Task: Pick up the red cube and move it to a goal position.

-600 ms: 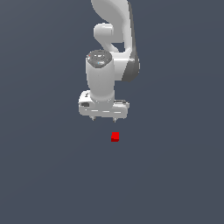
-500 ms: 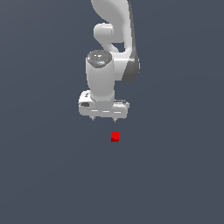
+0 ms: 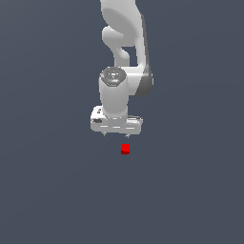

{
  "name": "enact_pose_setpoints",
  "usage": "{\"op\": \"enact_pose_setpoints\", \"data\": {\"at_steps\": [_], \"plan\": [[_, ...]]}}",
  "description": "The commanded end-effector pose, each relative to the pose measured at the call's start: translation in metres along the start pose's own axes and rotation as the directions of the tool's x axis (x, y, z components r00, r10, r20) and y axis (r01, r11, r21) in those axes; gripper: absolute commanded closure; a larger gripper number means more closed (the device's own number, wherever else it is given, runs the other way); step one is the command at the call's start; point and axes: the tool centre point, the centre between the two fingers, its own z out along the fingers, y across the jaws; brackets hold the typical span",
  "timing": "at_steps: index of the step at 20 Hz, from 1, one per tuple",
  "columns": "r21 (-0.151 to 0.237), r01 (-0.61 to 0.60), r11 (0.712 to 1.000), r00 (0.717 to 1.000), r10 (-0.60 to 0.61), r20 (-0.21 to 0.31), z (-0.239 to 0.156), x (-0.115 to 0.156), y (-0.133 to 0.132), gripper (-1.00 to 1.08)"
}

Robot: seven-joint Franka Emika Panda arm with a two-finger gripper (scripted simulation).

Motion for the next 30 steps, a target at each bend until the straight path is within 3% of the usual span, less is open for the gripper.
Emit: {"op": "enact_pose_setpoints", "data": {"at_steps": [1, 11, 22, 23, 30], "plan": [[0.001, 0.002, 1.000, 1.000, -0.002, 0.003, 0.018, 0.000, -0.007, -0.92], [0.005, 0.010, 1.000, 1.000, -0.010, 0.011, 0.097, 0.004, -0.035, -0.92], [0.005, 0.013, 1.000, 1.000, -0.013, 0.014, 0.120, 0.007, -0.044, -0.92], [0.005, 0.013, 1.000, 1.000, -0.013, 0.014, 0.120, 0.007, -0.044, 1.08], [0.005, 0.013, 1.000, 1.000, -0.013, 0.014, 0.120, 0.007, -0.044, 1.08]]}}
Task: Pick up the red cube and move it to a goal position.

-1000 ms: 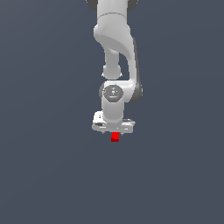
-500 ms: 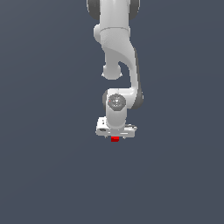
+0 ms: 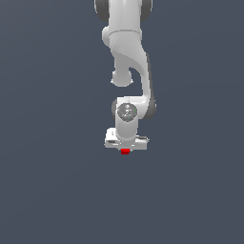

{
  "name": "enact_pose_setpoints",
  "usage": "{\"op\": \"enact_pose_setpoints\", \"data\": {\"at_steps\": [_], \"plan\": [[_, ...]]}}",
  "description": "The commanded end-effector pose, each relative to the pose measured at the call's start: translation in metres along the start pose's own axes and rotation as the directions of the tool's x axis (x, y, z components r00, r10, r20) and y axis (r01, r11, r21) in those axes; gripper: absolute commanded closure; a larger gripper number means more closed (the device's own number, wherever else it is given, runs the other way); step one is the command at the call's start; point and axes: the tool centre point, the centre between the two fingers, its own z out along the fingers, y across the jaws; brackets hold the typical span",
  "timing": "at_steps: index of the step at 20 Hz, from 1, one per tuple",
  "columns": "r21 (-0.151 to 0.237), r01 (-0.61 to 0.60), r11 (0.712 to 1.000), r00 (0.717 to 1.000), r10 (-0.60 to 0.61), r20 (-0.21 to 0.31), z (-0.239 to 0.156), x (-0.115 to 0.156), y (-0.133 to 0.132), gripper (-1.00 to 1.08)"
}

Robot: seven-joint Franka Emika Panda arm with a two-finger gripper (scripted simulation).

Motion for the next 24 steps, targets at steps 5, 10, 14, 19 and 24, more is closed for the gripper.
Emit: {"op": "enact_pose_setpoints", "data": {"at_steps": [5, 10, 14, 19, 24], "plan": [[0.000, 0.000, 1.000, 1.000, 0.000, -0.001, -0.001, 0.000, 0.000, 1.08], [0.000, 0.000, 1.000, 1.000, 0.000, -0.001, -0.009, -0.006, 0.005, 1.08], [0.000, 0.000, 1.000, 1.000, 0.000, -0.001, -0.023, -0.014, 0.014, 1.08], [0.000, 0.000, 1.000, 1.000, 0.000, -0.001, -0.044, -0.026, 0.026, 1.08], [0.000, 0.000, 1.000, 1.000, 0.000, -0.001, -0.057, -0.033, 0.034, 1.08]]}}
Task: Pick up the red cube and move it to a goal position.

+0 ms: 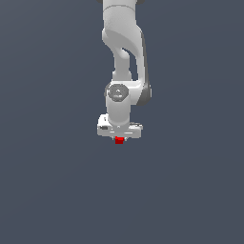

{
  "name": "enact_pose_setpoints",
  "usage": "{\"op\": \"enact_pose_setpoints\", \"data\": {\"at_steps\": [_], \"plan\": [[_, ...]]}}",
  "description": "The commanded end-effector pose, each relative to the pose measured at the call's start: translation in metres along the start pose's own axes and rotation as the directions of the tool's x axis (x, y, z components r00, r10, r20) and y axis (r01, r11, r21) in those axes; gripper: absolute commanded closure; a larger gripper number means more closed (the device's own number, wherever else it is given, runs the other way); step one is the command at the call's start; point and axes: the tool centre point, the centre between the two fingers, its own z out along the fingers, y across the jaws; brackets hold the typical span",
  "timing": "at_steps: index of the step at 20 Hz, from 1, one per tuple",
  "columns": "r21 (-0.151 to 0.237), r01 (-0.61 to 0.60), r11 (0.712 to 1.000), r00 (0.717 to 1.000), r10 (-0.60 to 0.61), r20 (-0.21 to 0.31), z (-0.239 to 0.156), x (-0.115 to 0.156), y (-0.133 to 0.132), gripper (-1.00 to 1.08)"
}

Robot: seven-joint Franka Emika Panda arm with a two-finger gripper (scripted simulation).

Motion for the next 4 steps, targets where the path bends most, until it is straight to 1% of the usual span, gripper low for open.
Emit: {"op": "enact_pose_setpoints", "data": {"at_steps": [1, 4], "plan": [[0.000, 0.001, 1.000, 1.000, -0.001, 0.000, -0.0051, -0.0029, 0.0027, 1.08], [0.000, 0.001, 1.000, 1.000, -0.001, 0.000, -0.0069, -0.0039, 0.0038, 1.08]]}}
